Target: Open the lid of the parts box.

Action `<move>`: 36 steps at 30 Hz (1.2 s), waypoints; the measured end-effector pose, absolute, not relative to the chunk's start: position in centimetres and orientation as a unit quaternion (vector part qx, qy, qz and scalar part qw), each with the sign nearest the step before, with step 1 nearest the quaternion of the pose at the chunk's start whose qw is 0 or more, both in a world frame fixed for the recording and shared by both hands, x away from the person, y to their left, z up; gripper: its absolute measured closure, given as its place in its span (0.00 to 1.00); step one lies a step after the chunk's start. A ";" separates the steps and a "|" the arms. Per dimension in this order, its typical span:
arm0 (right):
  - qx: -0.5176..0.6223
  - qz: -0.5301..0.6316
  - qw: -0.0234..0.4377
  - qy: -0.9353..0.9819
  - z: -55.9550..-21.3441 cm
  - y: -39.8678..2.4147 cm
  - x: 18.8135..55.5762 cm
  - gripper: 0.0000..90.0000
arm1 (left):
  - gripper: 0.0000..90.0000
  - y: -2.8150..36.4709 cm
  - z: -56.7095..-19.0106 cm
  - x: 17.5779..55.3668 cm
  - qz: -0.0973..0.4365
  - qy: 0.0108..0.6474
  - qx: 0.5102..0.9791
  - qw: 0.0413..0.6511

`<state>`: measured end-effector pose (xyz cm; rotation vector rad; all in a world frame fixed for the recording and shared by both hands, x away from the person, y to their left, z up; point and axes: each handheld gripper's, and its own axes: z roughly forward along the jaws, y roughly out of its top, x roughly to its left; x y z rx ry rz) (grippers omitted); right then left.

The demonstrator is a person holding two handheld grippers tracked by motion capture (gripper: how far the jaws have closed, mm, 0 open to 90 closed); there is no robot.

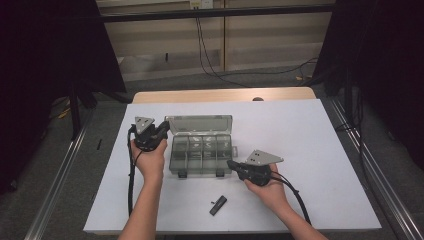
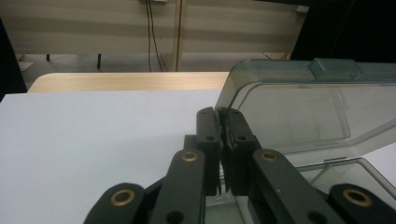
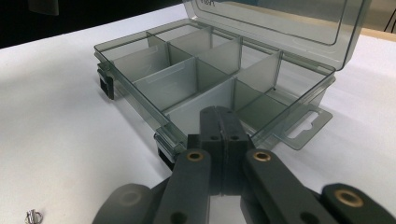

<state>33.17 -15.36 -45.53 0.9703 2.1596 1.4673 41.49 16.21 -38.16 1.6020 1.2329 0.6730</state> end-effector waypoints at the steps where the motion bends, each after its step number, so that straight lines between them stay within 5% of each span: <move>1: 0.343 0.518 0.177 0.763 -45.5 -15.4 33.2 1.00 | 0.97 16.2 -38.1 41.5 0.275 0.508 0.658 0.484; 36: 0.342 0.519 0.177 0.763 -45.5 -15.4 33.2 1.00 | 0.97 15.8 -37.5 42.7 0.274 0.520 0.655 0.475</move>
